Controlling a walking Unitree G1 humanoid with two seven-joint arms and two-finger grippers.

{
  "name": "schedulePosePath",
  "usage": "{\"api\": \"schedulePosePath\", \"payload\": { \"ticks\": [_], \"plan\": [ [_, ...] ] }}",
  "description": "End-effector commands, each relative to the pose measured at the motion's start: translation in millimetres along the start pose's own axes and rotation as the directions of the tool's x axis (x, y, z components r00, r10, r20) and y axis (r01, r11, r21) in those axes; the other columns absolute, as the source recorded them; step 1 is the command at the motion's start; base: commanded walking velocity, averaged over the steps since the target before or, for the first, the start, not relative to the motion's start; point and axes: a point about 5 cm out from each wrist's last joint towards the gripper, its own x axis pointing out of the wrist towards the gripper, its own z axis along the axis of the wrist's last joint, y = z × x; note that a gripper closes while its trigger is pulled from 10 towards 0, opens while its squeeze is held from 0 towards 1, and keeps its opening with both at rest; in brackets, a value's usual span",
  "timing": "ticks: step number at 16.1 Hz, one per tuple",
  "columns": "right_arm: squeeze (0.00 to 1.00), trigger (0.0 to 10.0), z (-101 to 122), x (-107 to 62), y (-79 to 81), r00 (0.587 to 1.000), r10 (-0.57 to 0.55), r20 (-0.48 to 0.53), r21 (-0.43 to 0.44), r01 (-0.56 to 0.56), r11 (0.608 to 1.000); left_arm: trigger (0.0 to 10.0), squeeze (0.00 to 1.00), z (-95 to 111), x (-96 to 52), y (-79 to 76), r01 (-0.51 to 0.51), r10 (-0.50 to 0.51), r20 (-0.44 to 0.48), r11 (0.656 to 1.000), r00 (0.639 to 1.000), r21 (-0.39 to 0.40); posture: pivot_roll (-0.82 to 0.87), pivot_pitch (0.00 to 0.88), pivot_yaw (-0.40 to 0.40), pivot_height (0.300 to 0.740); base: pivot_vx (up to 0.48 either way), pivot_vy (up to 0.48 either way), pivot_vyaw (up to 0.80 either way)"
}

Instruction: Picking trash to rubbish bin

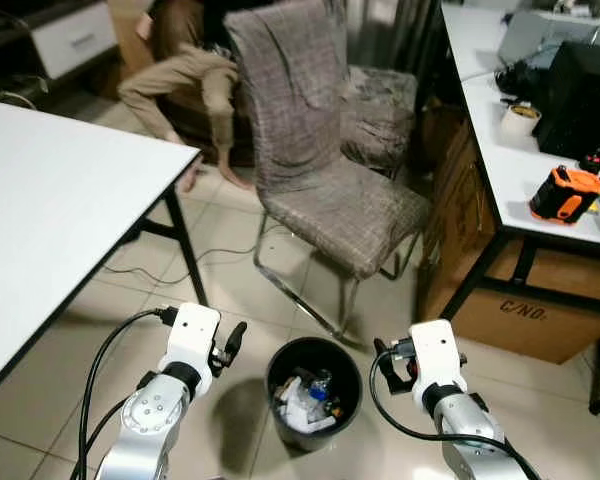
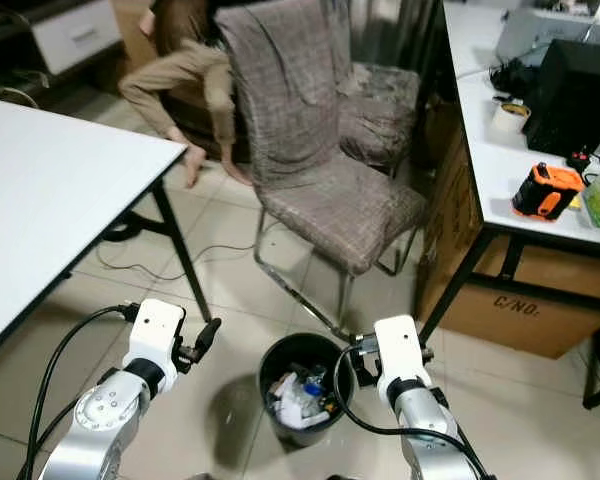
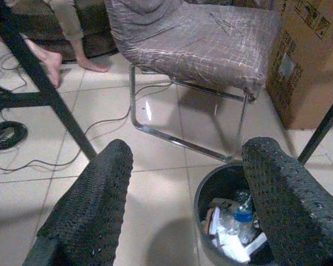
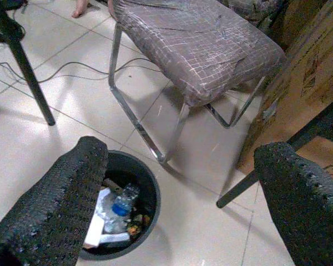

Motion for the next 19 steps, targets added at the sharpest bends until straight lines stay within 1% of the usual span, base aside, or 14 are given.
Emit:
{"api": "schedulePosePath", "payload": {
  "ticks": [1, 19],
  "plan": [
    [0.0, 10.0, 0.4, 1.0, -2.9, 1.0, -0.005, 0.007, -0.008, 0.005, 1.0, 10.0, 0.0, 2.9, -0.3, -0.9, 0.003, -0.003, 0.008, 1.0, 1.0, 0.008, -0.03, 0.0, -0.028, 0.74, -0.266, 0.0, 0.0],
    [0.0, 10.0, -3.4, 1.9, -0.9, 1.0, -0.002, 0.004, -0.011, 0.002, 1.0, 10.0, 0.0, 1.0, -2.8, -0.9, 0.018, -0.018, -0.003, 0.999, 1.0, 0.027, -0.02, 0.0, -0.026, 0.74, -0.268, 0.0, 0.0]
  ]
}}
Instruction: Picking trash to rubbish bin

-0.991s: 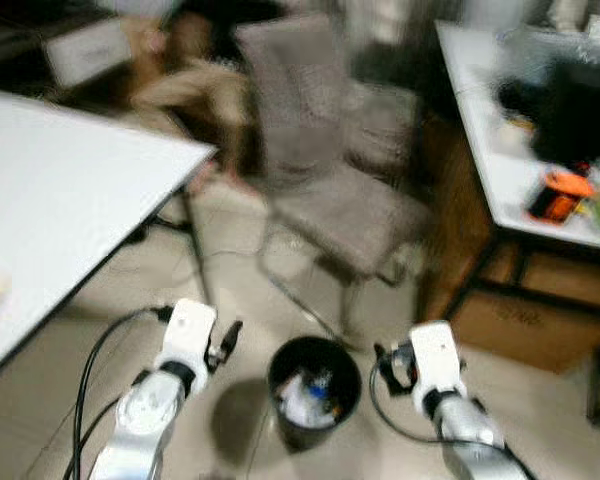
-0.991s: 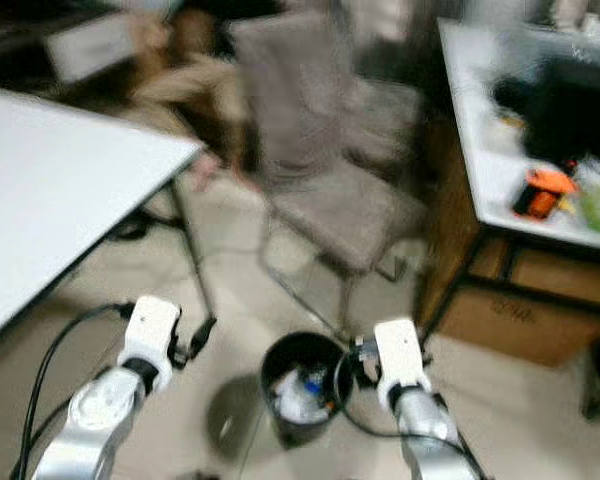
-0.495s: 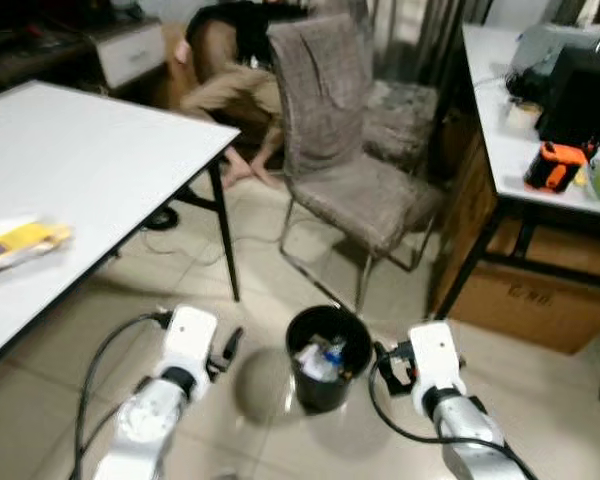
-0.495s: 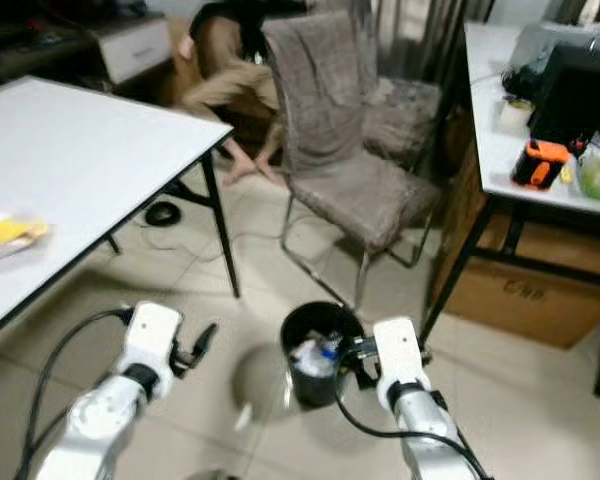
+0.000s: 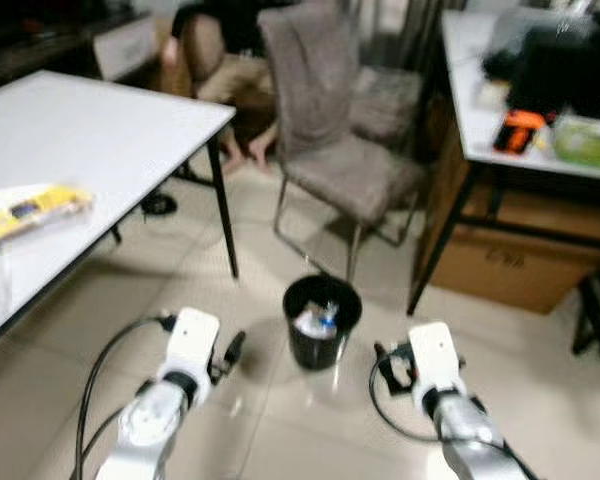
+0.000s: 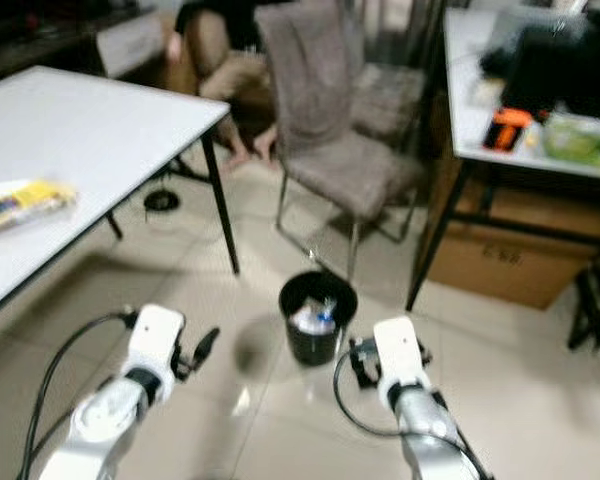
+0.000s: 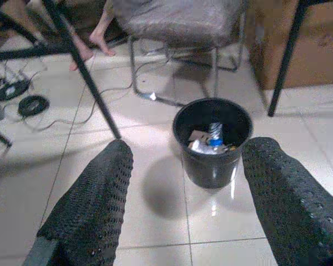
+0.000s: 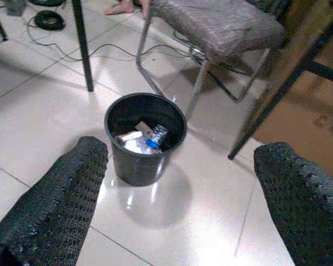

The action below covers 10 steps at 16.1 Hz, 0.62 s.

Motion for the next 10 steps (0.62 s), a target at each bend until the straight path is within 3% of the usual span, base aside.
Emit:
{"api": "schedulePosePath", "payload": {
  "ticks": [1, 10],
  "plan": [
    [0.0, 10.0, 1.8, 0.4, 0.8, 1.0, 0.0, 0.007, 0.0, 0.0, 1.0, 10.0, 0.0, 3.7, 1.0, 1.6, 0.001, -0.002, 0.009, 1.0, 1.0, 0.011, -0.02, 0.0, -0.026, 0.74, -0.27, 0.0, 0.0],
    [0.0, 10.0, 3.2, 2.0, 1.2, 1.0, 0.002, 0.012, -0.003, -0.002, 1.0, 10.0, 0.0, 3.6, 0.5, 3.1, -0.001, 0.001, 0.006, 1.0, 1.0, 0.01, -0.02, 0.0, -0.03, 0.74, -0.267, 0.0, 0.0]
  ]
}}
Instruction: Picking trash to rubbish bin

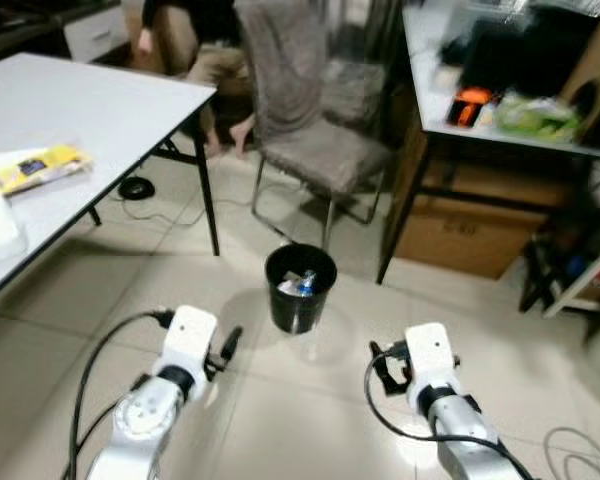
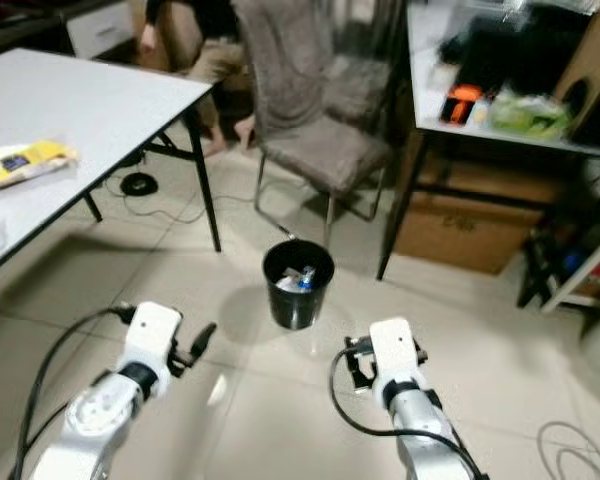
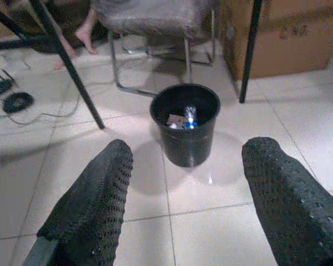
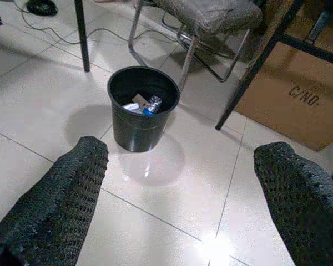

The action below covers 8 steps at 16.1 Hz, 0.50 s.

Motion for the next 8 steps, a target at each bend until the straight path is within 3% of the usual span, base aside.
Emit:
{"api": "schedulePosePath", "payload": {
  "ticks": [1, 3, 8],
  "plan": [
    [0.0, 10.0, 1.5, -0.2, -4.9, 1.0, -0.013, 0.006, -0.012, 0.013, 1.0, 10.0, 0.0, 1.2, 0.2, -3.3, 0.009, -0.009, 0.003, 1.0, 1.0, -0.009, -0.02, 0.0, -0.03, 0.74, -0.266, 0.0, 0.0],
    [0.0, 10.0, 1.5, -0.1, -5.2, 1.0, -0.015, 0.006, -0.012, 0.015, 1.0, 10.0, 0.0, 1.0, 0.2, -3.5, 0.01, -0.01, 0.002, 1.0, 1.0, -0.009, -0.02, 0.0, -0.03, 0.74, -0.268, 0.0, 0.0],
    [0.0, 10.0, 8.6, 0.7, -5.4, 0.998, -0.025, 0.055, -0.038, 0.027, 0.999, 10.0, 0.0, 5.5, 0.2, 0.0, -0.03, 0.031, 0.043, 0.999, 0.999, -0.014, -0.02, 0.0, -0.029, 0.74, 0.0, 0.0, 0.0]
  ]
}}
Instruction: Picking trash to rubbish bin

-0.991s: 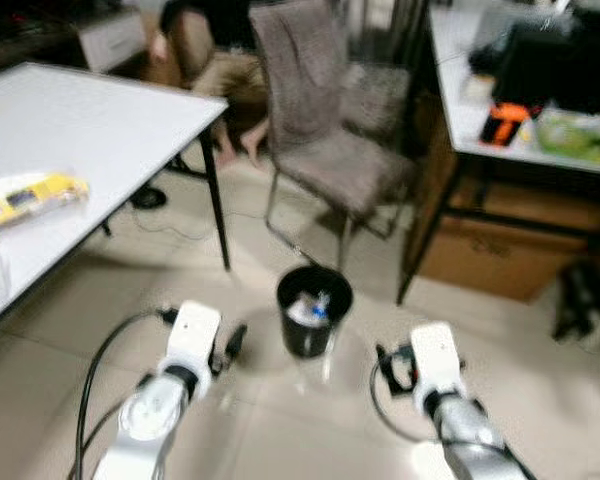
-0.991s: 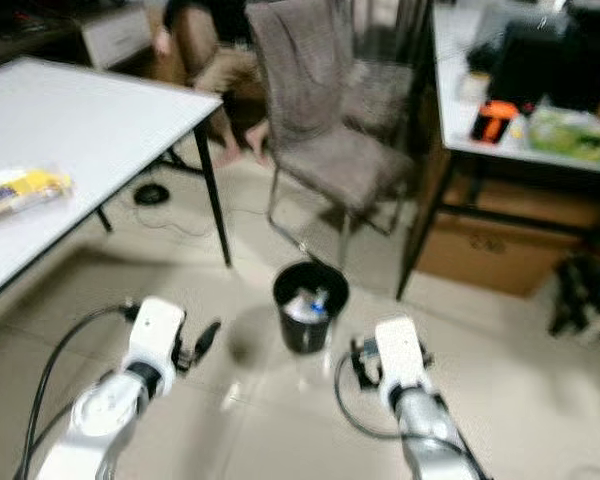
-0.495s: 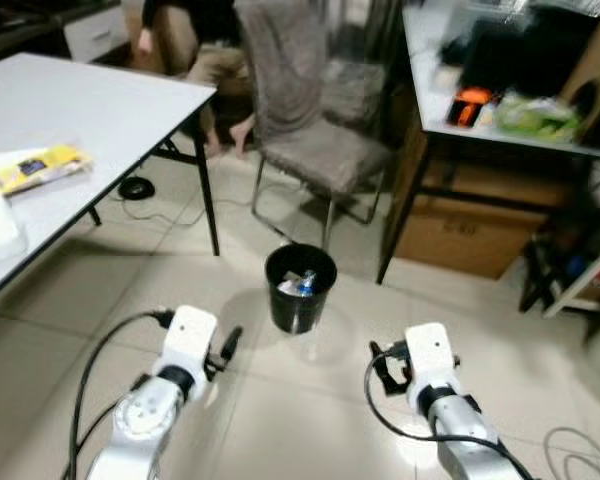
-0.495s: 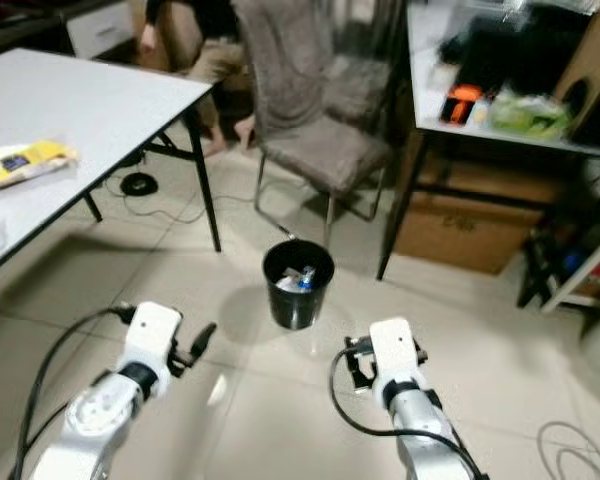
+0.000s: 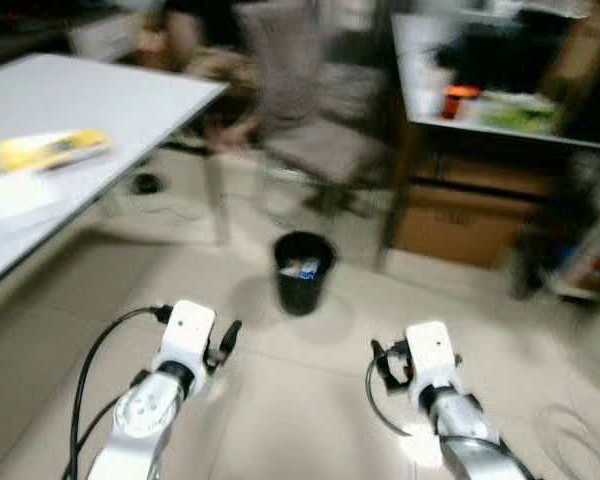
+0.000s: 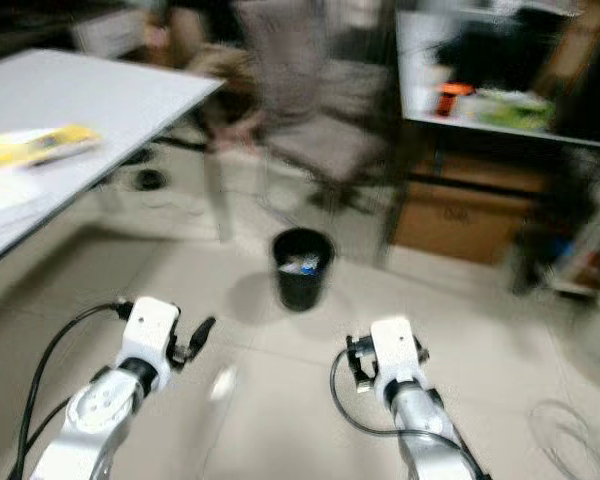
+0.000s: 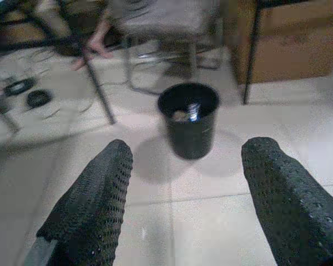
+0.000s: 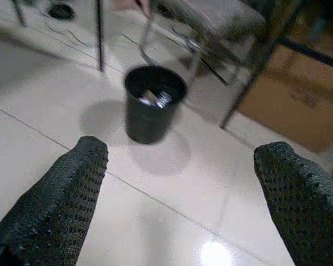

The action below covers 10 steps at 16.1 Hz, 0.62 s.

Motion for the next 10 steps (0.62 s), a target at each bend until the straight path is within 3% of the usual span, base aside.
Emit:
{"api": "schedulePosePath", "payload": {
  "ticks": [1, 7, 10],
  "plan": [
    [0.0, 10.0, 6.9, -0.1, -1.0, 0.999, -0.014, 0.048, -0.028, 0.015, 0.999, 10.0, 0.0, 6.0, 0.7, 3.2, -0.029, 0.028, 0.031, 0.999, 0.999, 0.015, -0.02, 0.0, -0.029, 0.74, 0.0, 0.0, 0.0],
    [0.0, 10.0, 21.2, 1.9, 1.3, 0.992, 0.02, 0.127, -0.078, -0.01, 0.997, 10.0, 0.0, 20.5, 1.0, 9.0, -0.108, 0.107, 0.129, 0.994, 0.986, -0.001, -0.02, 0.0, -0.032, 0.74, 0.0, 0.0, 0.0],
    [0.0, 10.0, 37.6, 2.5, 7.0, 0.978, 0.077, 0.192, -0.099, -0.059, 0.993, 10.0, 0.0, 36.6, -0.9, 15.3, -0.137, 0.138, 0.213, 0.99, 0.967, -0.02, -0.02, 0.0, -0.037, 0.74, 0.0, 0.0, 0.8]
  ]
}}
